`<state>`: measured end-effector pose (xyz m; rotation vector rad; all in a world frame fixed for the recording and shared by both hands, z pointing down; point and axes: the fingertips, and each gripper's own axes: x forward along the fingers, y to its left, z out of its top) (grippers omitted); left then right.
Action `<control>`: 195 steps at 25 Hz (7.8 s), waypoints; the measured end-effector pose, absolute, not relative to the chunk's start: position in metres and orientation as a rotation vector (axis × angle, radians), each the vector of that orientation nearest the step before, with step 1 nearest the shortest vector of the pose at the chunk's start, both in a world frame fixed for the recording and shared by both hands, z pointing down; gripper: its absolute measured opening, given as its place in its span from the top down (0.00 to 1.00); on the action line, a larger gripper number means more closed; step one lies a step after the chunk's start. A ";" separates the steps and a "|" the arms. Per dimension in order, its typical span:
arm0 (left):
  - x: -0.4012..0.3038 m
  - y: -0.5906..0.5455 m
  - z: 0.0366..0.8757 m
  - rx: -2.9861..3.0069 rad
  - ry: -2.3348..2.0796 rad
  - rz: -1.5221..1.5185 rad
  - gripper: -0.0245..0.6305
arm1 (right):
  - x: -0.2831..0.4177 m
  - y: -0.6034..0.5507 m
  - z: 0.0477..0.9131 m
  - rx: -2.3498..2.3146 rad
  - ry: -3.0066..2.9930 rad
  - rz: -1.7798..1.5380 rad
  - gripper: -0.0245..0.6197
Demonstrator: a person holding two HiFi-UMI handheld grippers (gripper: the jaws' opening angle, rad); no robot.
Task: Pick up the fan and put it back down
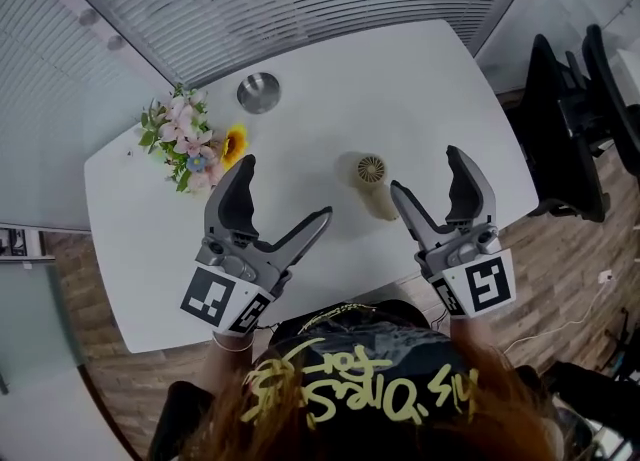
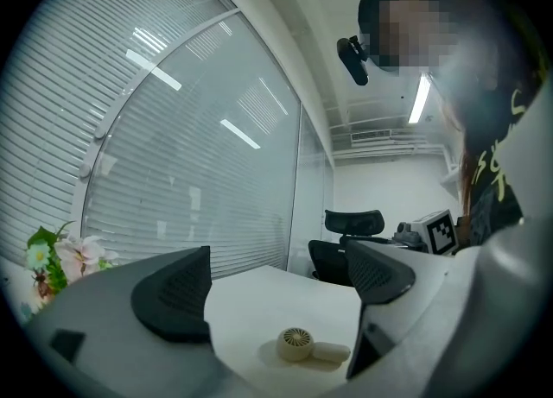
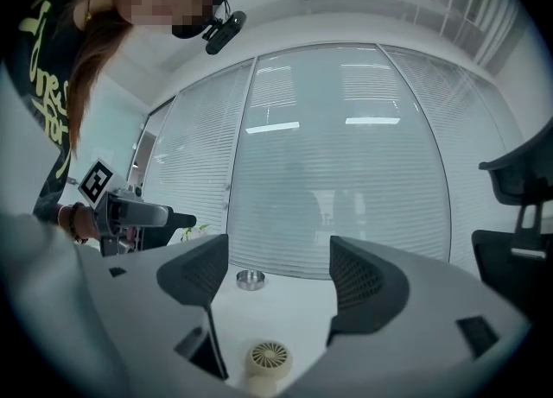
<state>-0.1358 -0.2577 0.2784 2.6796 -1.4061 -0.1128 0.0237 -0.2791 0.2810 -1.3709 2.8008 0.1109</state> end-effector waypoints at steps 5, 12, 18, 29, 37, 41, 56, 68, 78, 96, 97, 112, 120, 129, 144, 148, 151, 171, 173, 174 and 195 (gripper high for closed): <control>-0.134 -0.255 0.276 2.628 -1.497 -0.120 0.20 | 0.028 -0.285 0.278 -1.295 2.839 0.091 0.42; -0.128 -0.247 0.273 2.563 -1.612 -0.128 0.20 | 0.039 -0.294 0.277 -1.200 2.881 0.120 0.42; -0.126 -0.238 0.273 2.500 -1.719 -0.117 0.20 | 0.042 -0.300 0.294 -1.133 2.939 0.058 0.42; -0.121 -0.214 0.294 2.385 -1.840 -0.100 0.20 | 0.012 -0.309 0.382 -1.031 3.158 -0.078 0.42; -0.129 -0.203 0.304 2.317 -1.902 -0.083 0.20 | -0.010 -0.322 0.444 -1.017 3.295 -0.160 0.42; -0.133 -0.204 0.305 2.303 -1.913 -0.078 0.20 | -0.018 -0.326 0.465 -1.003 3.370 -0.203 0.42; -0.137 -0.210 0.305 2.294 -1.927 -0.070 0.21 | -0.030 -0.327 0.516 -0.991 3.555 -0.326 0.40; -0.135 -0.213 0.307 2.289 -1.924 -0.095 0.21 | -0.031 -0.336 0.521 -1.049 3.509 -0.476 0.41; -0.133 -0.208 0.301 2.295 -1.939 -0.102 0.21 | -0.029 -0.332 0.508 -1.004 3.484 -0.320 0.41; -0.123 -0.205 0.280 2.362 -1.955 -0.127 0.21 | -0.005 -0.329 0.365 -1.014 3.156 0.016 0.41; -0.122 -0.205 0.279 2.368 -1.954 -0.129 0.21 | -0.003 -0.328 0.356 -1.011 3.136 0.038 0.41; -0.106 -0.206 0.266 2.418 -1.950 -0.134 0.22 | 0.036 -0.295 0.256 -0.899 2.920 0.253 0.41; -0.103 -0.208 0.267 2.424 -1.951 -0.130 0.22 | 0.053 -0.290 0.245 -0.923 2.871 0.274 0.41; -0.101 -0.209 0.273 2.417 -1.937 -0.132 0.22 | 0.055 -0.290 0.246 -0.931 2.871 0.269 0.41; -0.132 -0.209 0.283 2.343 -1.960 -0.147 0.23 | -0.023 -0.334 0.279 -0.884 3.026 0.296 0.41; -0.147 -0.209 0.287 2.305 -1.978 -0.140 0.23 | -0.052 -0.354 0.306 -0.866 3.084 0.315 0.41; -0.156 -0.207 0.288 2.284 -1.995 -0.138 0.23 | -0.075 -0.366 0.326 -0.845 3.138 0.324 0.41; -0.204 -0.195 0.293 2.176 -2.078 -0.117 0.23 | -0.168 -0.408 0.469 -0.781 3.498 0.124 0.41; -0.206 -0.195 0.292 2.176 -2.078 -0.119 0.23 | -0.170 -0.409 0.479 -0.786 3.520 0.098 0.41; -0.208 -0.195 0.292 2.175 -2.078 -0.120 0.23 | -0.171 -0.409 0.483 -0.789 3.529 0.084 0.41; -0.218 -0.203 0.297 2.187 -2.033 -0.139 0.24 | -0.178 -0.421 0.512 -0.845 3.566 -0.276 0.41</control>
